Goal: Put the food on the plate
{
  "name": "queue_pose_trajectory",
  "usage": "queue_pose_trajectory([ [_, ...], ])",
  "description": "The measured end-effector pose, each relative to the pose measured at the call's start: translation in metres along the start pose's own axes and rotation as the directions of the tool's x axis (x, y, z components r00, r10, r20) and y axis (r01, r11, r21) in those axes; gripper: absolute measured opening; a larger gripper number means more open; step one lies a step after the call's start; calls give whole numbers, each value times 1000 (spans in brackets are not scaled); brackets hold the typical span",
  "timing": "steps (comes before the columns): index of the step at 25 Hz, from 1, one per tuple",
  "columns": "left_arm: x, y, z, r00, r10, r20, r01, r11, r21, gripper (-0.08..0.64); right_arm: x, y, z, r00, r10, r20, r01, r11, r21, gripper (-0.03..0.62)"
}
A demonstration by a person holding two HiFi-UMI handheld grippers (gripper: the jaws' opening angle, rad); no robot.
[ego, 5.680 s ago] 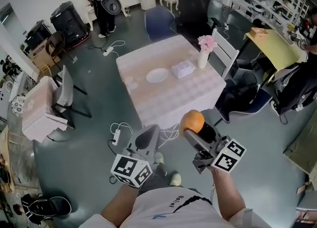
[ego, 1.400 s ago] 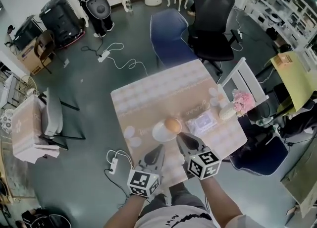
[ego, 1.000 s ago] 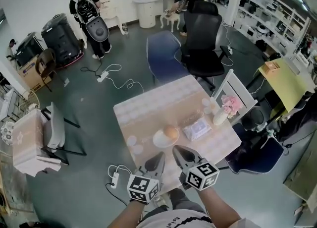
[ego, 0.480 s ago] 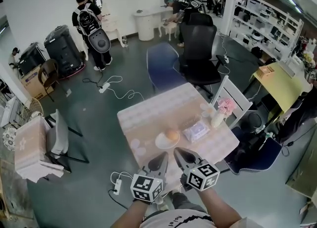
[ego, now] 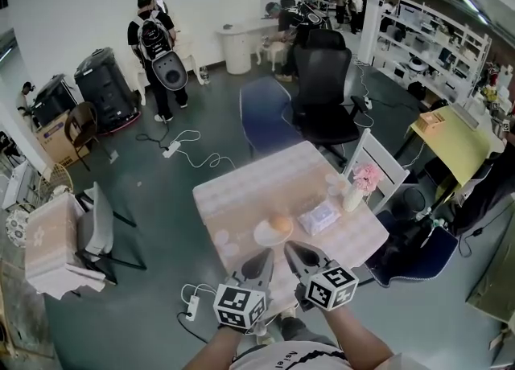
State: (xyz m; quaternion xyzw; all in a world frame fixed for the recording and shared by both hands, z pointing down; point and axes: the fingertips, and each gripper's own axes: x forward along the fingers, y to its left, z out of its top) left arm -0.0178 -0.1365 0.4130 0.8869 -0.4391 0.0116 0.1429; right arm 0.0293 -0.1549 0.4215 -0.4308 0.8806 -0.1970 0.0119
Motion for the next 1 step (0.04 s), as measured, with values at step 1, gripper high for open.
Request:
queue_pose_trajectory([
  [1, 0, 0, 0, 1000, 0, 2, 0, 1000, -1, 6, -1, 0, 0, 1000, 0, -1, 0, 1000, -1, 15],
])
